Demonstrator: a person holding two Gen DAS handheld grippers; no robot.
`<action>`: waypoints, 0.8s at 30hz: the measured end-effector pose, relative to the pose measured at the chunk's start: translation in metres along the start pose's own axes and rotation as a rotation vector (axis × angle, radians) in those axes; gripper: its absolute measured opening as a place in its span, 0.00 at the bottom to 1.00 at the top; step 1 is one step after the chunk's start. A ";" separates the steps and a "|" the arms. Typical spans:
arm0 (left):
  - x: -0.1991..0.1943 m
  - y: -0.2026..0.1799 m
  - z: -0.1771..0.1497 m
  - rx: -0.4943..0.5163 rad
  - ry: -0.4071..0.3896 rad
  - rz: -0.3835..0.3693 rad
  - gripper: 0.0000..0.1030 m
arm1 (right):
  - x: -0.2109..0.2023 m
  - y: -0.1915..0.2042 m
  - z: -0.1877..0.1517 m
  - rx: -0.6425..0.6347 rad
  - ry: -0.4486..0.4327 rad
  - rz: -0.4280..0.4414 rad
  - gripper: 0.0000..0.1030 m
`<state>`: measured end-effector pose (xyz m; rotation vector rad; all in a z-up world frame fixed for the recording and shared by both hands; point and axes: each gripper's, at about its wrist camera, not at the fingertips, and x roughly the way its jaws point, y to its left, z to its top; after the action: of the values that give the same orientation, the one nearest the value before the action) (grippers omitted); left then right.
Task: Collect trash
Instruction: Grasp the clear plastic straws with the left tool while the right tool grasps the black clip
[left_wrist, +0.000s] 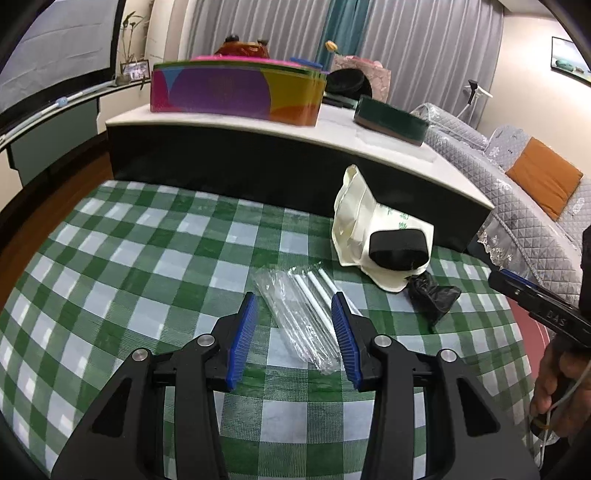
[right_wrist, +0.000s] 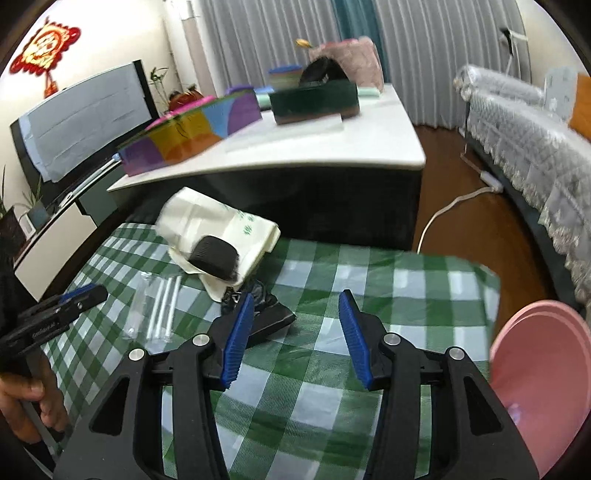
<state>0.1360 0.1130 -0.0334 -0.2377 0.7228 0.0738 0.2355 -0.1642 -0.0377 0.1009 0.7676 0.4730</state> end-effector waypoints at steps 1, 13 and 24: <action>0.003 0.000 -0.001 0.000 0.008 0.001 0.40 | 0.007 -0.004 -0.001 0.021 0.011 0.008 0.48; 0.041 -0.005 -0.007 -0.027 0.108 0.004 0.40 | 0.060 -0.003 -0.009 0.067 0.146 0.122 0.49; 0.034 -0.023 -0.006 0.046 0.106 -0.015 0.02 | 0.045 0.013 -0.005 0.002 0.118 0.157 0.11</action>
<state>0.1612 0.0892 -0.0564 -0.2041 0.8273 0.0300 0.2549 -0.1330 -0.0670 0.1368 0.8794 0.6314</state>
